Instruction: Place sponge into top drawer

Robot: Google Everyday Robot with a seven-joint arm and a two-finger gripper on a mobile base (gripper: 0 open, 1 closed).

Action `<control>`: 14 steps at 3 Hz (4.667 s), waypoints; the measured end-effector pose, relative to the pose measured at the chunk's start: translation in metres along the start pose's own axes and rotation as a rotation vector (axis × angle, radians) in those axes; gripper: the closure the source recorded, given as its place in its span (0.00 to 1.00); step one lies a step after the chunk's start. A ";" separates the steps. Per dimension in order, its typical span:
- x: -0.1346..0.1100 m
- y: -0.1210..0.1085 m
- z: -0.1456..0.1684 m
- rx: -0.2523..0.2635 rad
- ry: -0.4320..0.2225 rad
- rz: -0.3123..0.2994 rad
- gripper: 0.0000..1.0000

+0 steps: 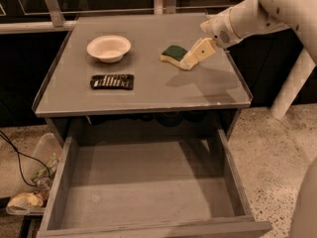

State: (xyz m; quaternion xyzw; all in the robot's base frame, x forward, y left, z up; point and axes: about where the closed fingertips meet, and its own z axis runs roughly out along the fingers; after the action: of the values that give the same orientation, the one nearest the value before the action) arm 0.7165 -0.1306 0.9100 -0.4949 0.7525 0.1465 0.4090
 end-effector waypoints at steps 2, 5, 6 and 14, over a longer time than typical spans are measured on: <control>0.016 -0.012 0.045 -0.021 0.040 0.055 0.00; 0.044 -0.021 0.075 -0.031 0.090 0.159 0.00; 0.044 -0.021 0.076 -0.032 0.091 0.161 0.18; 0.027 0.073 -0.041 -0.130 0.083 -0.192 1.00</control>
Offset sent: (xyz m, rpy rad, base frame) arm 0.0436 0.0146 -0.0537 -0.0151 0.0946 -0.0515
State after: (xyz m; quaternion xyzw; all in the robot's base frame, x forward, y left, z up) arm 0.6293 -0.1388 0.9017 -0.5958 0.7068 0.1346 0.3568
